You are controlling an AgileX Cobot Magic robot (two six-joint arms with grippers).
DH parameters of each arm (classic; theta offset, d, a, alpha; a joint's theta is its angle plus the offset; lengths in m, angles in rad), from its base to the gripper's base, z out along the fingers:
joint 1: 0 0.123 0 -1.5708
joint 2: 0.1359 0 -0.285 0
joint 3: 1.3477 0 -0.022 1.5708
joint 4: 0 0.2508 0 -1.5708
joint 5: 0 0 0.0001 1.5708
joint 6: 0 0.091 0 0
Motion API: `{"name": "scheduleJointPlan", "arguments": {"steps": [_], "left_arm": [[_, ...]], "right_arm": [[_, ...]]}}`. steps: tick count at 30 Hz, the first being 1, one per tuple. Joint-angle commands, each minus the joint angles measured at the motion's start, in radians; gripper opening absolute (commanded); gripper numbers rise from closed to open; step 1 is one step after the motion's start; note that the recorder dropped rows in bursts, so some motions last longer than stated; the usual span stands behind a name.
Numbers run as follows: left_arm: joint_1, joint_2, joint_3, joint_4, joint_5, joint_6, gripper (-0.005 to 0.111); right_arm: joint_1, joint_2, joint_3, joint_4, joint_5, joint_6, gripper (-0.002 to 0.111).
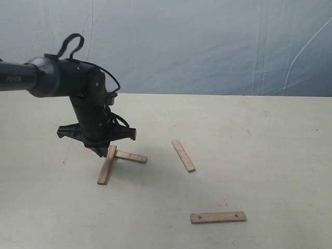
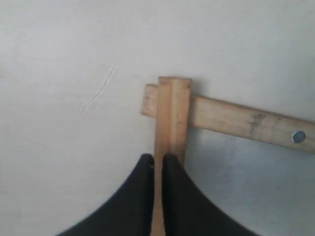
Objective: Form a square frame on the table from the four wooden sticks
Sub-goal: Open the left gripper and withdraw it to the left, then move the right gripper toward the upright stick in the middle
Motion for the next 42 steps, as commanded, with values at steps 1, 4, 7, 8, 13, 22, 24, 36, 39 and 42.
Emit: {"name": "scheduleJointPlan", "arguments": {"steps": [1,4,7,8,13,22,24,36,39,42], "left_arm": [[0.066,-0.107,0.07,-0.063,-0.01,0.074,0.0],[0.137,-0.25,0.205,-0.128,-0.094,0.164,0.0],[0.162,-0.477,0.5,-0.152,-0.412,0.178,0.0],[0.157,-0.529,0.566,-0.158,-0.491,0.178,0.0],[0.102,-0.912,1.049,-0.193,-0.977,0.174,0.0],[0.1,-1.385,1.466,-0.199,-1.256,0.17,0.0],[0.1,-1.488,1.536,-0.199,-1.319,0.148,0.0],[0.1,-1.894,1.543,-0.121,-1.195,0.128,0.0],[0.111,-1.98,1.543,-0.161,-1.163,0.17,0.0],[0.132,-2.046,1.543,-0.232,-1.128,0.244,0.0]], "right_arm": [[-0.003,-0.002,0.0,-0.004,-0.006,-0.005,-0.001],[-0.003,-0.002,0.0,-0.004,-0.006,-0.005,-0.001],[-0.003,-0.002,0.0,-0.006,-0.006,-0.005,-0.001],[-0.003,-0.002,0.0,-0.009,-0.017,-0.005,-0.001],[-0.003,-0.002,0.0,-0.007,-0.301,-0.005,-0.001],[-0.003,0.048,-0.026,-0.035,-0.623,0.244,-0.001],[-0.003,0.127,-0.071,-0.146,-0.692,0.289,-0.001],[-0.003,0.859,-0.45,-0.346,-1.011,0.37,-0.001],[-0.003,1.067,-0.583,-0.461,-0.917,0.435,-0.001],[-0.001,1.253,-0.752,-0.687,-0.688,0.608,-0.001]]}}
